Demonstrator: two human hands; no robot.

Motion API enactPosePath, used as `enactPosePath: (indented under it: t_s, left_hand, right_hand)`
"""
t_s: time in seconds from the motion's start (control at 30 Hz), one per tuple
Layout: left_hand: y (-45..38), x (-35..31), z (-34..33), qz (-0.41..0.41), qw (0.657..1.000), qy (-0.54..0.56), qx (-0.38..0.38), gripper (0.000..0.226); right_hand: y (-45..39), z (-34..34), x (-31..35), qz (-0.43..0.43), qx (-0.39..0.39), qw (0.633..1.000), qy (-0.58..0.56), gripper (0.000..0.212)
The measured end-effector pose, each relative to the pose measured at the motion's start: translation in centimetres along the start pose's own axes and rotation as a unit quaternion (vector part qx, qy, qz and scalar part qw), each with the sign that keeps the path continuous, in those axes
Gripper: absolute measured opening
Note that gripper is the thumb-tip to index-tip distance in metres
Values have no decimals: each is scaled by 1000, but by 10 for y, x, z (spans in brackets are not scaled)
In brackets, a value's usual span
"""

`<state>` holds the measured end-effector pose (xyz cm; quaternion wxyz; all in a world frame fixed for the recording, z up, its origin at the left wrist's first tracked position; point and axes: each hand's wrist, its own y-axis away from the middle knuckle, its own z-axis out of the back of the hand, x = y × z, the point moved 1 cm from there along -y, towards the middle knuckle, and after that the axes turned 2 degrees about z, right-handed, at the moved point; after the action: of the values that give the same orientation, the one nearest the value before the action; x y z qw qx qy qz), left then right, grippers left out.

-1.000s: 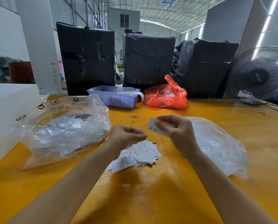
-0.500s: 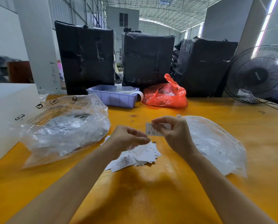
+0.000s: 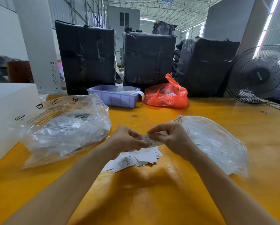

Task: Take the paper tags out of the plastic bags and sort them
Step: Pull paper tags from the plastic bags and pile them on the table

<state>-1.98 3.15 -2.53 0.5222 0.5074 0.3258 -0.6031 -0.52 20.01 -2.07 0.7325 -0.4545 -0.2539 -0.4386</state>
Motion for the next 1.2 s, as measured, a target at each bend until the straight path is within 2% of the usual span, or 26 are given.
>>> enactPosePath:
  t_s: [0.2,0.33,0.63,0.77,0.9,1.03,1.2]
  left_hand:
    - [0,0,2,-15,999,42,-11,12]
    - [1,0,2,1,997,75,-18,27]
    - [1,0,1,20,990,135,-37,17]
    - [1,0,3,20,986,161,-26,7]
    - [0,1,4,15,987,160,-14,8]
    - [-1,1,4,17,988,154,-6,15]
    - [0,-1,2,16,986,166,-1,38]
  right_hand:
    - [0,4,0,-9,-46,999,6,6]
    - [2,3,1,-19,-5,1000,10,5]
    - [2,4,-1,-48,25,999,-8,3]
    - [0,8,-3,-59,-47,996,-37,7]
    - [-2,14,-3,-56,-132,985,-91,11]
    - [-2,13,-3,-49,-139,985,-88,9]
    - [-1,14,-3,-52,-139,985,-85,11]
